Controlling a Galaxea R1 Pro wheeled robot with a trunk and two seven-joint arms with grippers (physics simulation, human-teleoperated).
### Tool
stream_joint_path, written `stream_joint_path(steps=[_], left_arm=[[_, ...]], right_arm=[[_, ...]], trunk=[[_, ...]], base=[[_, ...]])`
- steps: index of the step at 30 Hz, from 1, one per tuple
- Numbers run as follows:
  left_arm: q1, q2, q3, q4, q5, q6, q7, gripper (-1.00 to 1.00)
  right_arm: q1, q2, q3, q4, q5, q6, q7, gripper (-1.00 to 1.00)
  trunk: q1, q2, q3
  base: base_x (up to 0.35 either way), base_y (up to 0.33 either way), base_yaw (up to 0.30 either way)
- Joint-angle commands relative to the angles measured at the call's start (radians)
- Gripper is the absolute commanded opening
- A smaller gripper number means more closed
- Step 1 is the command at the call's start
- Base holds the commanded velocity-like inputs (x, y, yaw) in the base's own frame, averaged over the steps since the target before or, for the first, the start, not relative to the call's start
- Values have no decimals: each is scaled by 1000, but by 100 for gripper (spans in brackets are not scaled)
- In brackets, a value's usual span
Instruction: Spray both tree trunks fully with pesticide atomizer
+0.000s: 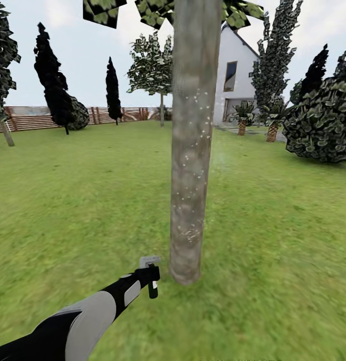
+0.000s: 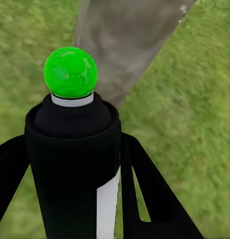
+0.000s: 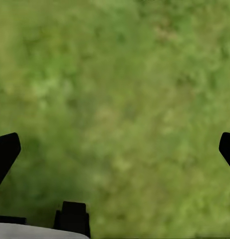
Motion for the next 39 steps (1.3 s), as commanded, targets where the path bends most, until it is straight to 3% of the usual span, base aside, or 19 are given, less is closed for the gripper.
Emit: stream_joint_path(steps=[1, 12, 39], left_arm=[[0, 0, 7, 0, -4, -2, -3, -100], [0, 0, 7, 1, -4, -2, -3, -100], [0, 0, 7, 1, -4, -3, -3, -100]], right_arm=[[-2, 1, 7, 5, 6, -6, -8, 100], [-2, 2, 8, 5, 6, -4, -6, 100], [-2, 5, 9, 7, 6, -4, -6, 100]], trunk=[[0, -1, -1], [0, -1, 0], [0, -1, 11]], base=[[5, 350, -223], [1, 350, -166], [35, 349, -269]])
